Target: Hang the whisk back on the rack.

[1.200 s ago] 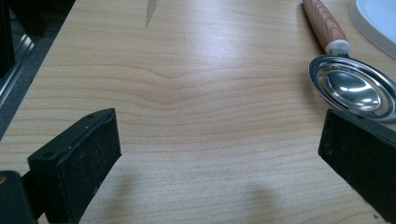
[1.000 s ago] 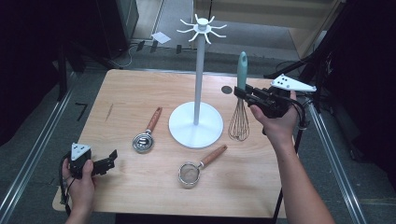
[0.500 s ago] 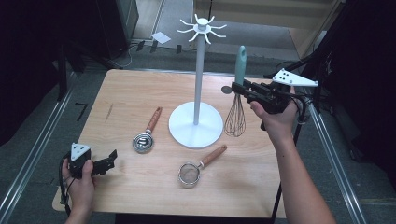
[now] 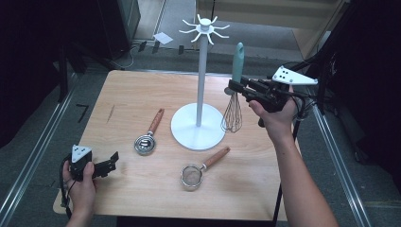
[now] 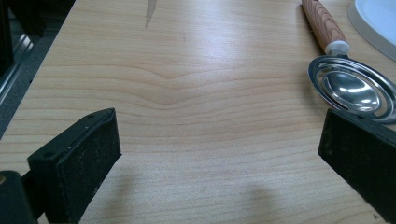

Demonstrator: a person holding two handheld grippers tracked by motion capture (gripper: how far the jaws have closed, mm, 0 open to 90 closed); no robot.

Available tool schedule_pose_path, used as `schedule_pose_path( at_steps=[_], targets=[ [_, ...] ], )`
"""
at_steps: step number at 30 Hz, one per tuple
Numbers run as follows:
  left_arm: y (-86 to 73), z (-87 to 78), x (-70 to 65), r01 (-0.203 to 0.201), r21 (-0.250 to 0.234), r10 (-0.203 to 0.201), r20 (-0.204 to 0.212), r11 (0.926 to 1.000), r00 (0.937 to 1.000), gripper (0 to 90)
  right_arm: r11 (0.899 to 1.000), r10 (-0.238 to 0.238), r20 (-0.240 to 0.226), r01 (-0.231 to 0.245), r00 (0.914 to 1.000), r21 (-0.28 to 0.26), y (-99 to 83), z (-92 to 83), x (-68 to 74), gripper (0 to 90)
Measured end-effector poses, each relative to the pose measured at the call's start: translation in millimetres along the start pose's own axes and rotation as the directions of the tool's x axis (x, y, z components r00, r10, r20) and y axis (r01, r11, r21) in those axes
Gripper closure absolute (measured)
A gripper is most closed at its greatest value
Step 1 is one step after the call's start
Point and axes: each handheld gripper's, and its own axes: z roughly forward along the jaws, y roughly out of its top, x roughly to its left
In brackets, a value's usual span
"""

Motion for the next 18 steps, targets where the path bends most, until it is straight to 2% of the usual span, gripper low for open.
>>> schedule_pose_path(
  at_steps=[7,18],
  targets=[
    [0.0,0.0,0.3,0.0,0.0,0.0,0.001,1.0,1.0,0.0,1.0,-0.016,-0.019,0.016,0.9997,-0.009,2.8,5.4,-0.2,71.4],
    [0.1,0.0,0.4,0.001,0.001,-0.001,0.002,1.0,1.0,0.0,1.0,-0.009,-0.043,0.008,0.999,-0.022,9.0,13.2,-2.5,71.4]
  ],
)
